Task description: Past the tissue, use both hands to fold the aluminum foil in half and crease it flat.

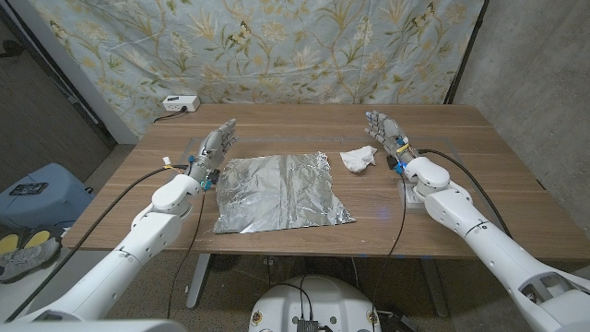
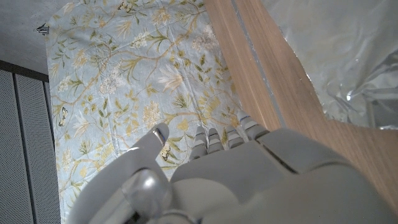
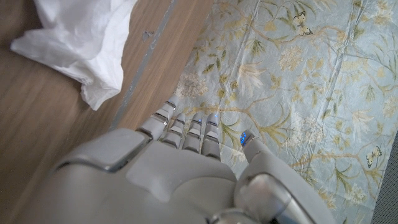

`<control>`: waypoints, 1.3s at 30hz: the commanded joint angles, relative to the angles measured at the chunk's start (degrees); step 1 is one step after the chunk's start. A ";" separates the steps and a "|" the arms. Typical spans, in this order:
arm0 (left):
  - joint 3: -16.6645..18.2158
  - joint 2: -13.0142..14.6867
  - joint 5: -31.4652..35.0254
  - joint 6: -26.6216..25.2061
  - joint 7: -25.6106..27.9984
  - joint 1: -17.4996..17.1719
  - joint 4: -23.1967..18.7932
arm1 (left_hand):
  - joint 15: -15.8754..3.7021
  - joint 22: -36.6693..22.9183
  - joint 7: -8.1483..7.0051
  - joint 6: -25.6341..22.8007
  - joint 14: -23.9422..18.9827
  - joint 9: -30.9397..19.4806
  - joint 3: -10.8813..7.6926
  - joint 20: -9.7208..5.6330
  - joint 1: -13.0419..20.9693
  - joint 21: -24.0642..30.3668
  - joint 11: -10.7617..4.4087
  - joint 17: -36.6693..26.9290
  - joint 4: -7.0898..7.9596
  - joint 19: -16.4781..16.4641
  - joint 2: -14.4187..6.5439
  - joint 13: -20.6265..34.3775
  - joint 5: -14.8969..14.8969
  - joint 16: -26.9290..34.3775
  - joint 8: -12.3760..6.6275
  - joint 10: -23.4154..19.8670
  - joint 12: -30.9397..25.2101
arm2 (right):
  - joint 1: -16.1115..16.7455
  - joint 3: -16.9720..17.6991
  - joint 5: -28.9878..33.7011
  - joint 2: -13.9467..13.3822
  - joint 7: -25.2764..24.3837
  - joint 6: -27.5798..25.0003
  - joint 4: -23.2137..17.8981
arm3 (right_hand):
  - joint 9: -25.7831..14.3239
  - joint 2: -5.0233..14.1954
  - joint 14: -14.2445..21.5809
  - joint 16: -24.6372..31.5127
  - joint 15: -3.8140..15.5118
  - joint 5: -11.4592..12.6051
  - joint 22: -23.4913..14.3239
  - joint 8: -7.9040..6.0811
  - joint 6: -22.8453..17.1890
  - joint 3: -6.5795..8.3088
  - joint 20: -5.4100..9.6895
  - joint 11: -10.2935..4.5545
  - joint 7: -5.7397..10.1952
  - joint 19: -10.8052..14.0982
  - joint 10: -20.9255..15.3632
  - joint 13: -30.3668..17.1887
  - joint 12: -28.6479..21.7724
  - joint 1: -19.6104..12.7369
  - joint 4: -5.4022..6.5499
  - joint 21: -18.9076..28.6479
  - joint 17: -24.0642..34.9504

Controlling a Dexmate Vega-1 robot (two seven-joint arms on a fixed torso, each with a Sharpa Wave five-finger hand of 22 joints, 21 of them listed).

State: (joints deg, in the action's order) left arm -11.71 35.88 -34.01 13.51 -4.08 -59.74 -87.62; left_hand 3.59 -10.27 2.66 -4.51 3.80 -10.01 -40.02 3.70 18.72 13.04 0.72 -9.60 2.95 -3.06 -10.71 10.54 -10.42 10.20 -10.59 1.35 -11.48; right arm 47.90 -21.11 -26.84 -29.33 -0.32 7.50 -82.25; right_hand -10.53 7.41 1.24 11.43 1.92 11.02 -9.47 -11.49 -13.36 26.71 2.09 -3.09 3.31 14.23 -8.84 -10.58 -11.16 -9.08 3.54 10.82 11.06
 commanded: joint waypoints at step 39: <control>9.46 16.81 16.43 -2.09 -5.47 -12.48 -11.85 | -0.19 -0.04 -1.38 -1.52 2.38 -0.14 -3.73 -1.12 8.67 -1.82 -0.77 -0.10 -10.23 2.43 1.20 0.12 -8.58 -0.20 -0.04 0.95 0.09 | -3.90 -6.61 11.83 -5.29 -7.79 -16.18 -12.09 | -0.24 1.52 -1.75 -0.30 2.84 -0.25 -0.22 0.64 1.19 -0.06 3.77 0.27 -0.54 -2.17 1.14 -0.25 0.40 -1.77 -1.76 -0.37 0.13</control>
State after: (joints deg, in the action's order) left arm -3.11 47.66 -23.79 11.68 -8.43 -71.06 -97.62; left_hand 3.07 -10.13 1.33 -5.84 5.76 -9.99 -44.08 2.35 26.86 11.33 -0.10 -9.61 -7.30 -1.11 -9.94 10.53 -18.67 9.96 -10.58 1.97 -11.48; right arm 46.15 -25.54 -18.62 -33.02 -6.42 -2.73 -90.97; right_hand -10.52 8.01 -0.08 11.21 2.02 10.80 -9.46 -11.20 -12.36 26.47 2.34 -2.72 2.77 12.51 -7.99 -10.58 -10.99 -10.14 2.20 10.59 11.05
